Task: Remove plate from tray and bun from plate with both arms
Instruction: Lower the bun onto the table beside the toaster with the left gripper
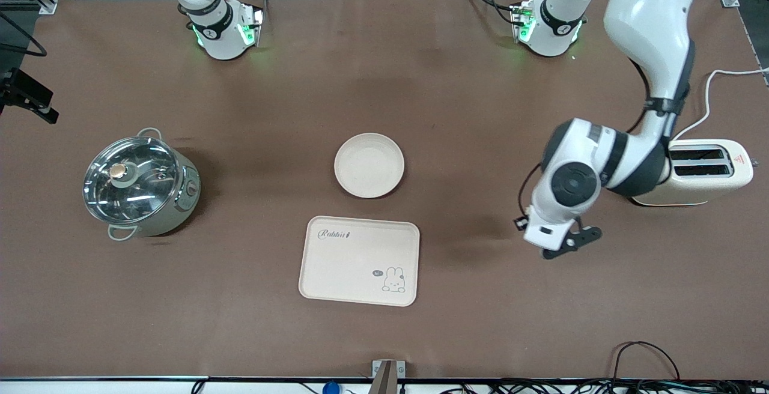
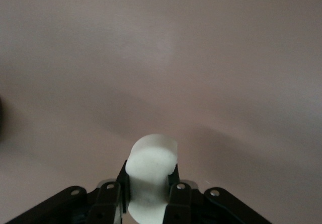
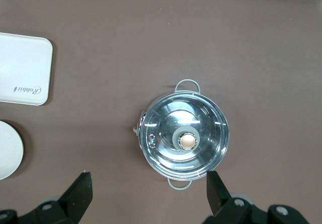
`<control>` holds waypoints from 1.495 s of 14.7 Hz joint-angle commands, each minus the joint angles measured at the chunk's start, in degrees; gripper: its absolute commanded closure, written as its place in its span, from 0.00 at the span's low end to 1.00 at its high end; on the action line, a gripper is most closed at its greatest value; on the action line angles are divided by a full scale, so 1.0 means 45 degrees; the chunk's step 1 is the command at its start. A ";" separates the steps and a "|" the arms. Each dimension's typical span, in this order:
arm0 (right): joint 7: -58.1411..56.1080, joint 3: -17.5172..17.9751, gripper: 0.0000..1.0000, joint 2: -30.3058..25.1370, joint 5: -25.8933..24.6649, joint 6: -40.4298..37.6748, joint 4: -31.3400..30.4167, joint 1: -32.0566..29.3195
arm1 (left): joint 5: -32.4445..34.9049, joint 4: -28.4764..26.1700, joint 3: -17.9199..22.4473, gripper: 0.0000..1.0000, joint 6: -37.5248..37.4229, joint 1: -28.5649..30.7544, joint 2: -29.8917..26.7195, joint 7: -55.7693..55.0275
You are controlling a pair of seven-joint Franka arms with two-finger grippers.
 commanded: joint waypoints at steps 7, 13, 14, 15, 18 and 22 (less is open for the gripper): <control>-0.0134 0.0045 0.00 -0.0454 0.0055 -0.0065 -0.0378 0.0192 | 0.0259 -0.1567 -0.0193 0.43 0.2942 0.1317 0.1180 0.0201; -0.0114 0.0142 0.00 -0.0454 0.0055 -0.0065 -0.0377 0.0154 | 0.0239 -0.1371 -0.0251 0.00 0.2534 0.1316 0.0071 0.0162; -0.0133 0.0239 0.00 -0.0454 0.0074 -0.0065 -0.0377 -0.0021 | 0.0258 -0.1139 -0.0251 0.00 0.2145 0.1278 -0.0242 0.0240; -0.0134 0.0530 0.00 -0.0454 0.0075 -0.0065 -0.0397 -0.0293 | 0.0259 -0.0905 -0.0251 0.00 0.1619 0.1239 -0.0516 0.0627; -0.0114 0.1060 0.00 -0.0454 0.0075 -0.0065 -0.0377 -0.0706 | 0.0161 -0.0395 -0.0232 0.00 0.0775 0.1452 -0.1725 0.1859; -0.0114 0.0943 0.00 -0.0435 0.0075 -0.0045 -0.0377 -0.0550 | 0.0044 -0.0258 -0.0251 0.00 0.0638 0.1629 -0.3329 0.3576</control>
